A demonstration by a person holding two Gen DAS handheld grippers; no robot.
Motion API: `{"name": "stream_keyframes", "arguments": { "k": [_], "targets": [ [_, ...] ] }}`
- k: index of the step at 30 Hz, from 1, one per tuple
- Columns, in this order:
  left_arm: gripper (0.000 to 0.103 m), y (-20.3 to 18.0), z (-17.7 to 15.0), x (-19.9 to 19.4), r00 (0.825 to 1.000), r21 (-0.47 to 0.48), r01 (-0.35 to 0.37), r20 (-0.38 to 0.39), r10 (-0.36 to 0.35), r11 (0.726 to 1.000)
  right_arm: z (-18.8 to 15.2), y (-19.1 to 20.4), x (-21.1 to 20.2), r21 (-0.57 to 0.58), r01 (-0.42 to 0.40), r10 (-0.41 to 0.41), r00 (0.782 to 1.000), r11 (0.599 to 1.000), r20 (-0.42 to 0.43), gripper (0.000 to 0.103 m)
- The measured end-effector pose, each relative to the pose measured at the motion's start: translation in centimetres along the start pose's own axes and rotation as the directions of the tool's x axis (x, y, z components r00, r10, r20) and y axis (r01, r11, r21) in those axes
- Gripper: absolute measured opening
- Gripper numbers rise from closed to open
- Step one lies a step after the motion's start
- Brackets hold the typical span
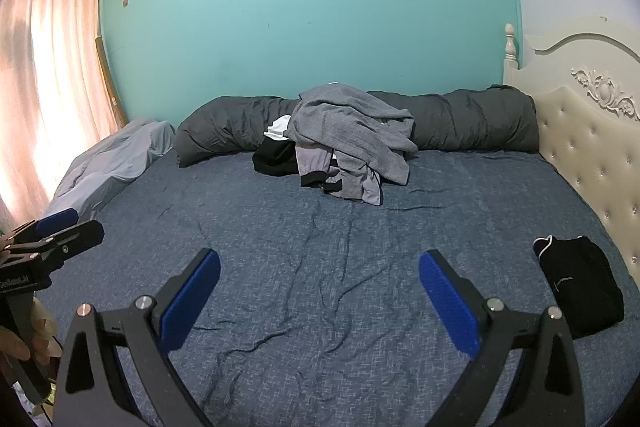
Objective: Fold clothes
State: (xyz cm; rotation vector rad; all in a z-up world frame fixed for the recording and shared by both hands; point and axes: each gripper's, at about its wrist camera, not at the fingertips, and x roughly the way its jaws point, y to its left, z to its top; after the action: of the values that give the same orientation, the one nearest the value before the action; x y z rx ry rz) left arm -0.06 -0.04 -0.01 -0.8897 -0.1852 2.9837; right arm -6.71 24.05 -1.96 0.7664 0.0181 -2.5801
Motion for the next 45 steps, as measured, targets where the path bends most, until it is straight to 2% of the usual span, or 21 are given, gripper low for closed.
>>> {"name": "stream_keyframes", "arguments": {
  "k": [7, 14, 45],
  "targets": [
    [0.103, 0.6, 0.3, 0.7, 1.0, -0.014, 0.017, -0.009, -0.017, 1.0, 0.6, -0.2, -0.1, -0.008, 0.012, -0.012, 1.0, 1.0, 0.006, 0.1],
    [0.103, -0.4, 0.1, 0.2, 1.0, 0.006, 0.002, 0.01, -0.002, 1.0, 1.3, -0.7, -0.3, 0.008, 0.005, -0.005, 1.0, 1.0, 0.0, 0.1],
    [0.103, -0.4, 0.1, 0.9, 1.0, 0.007, -0.007, 0.006, 0.007, 1.0, 1.0, -1.2, 0.0, 0.007, 0.009, -0.009, 1.0, 1.0, -0.003, 0.1]
  ]
}}
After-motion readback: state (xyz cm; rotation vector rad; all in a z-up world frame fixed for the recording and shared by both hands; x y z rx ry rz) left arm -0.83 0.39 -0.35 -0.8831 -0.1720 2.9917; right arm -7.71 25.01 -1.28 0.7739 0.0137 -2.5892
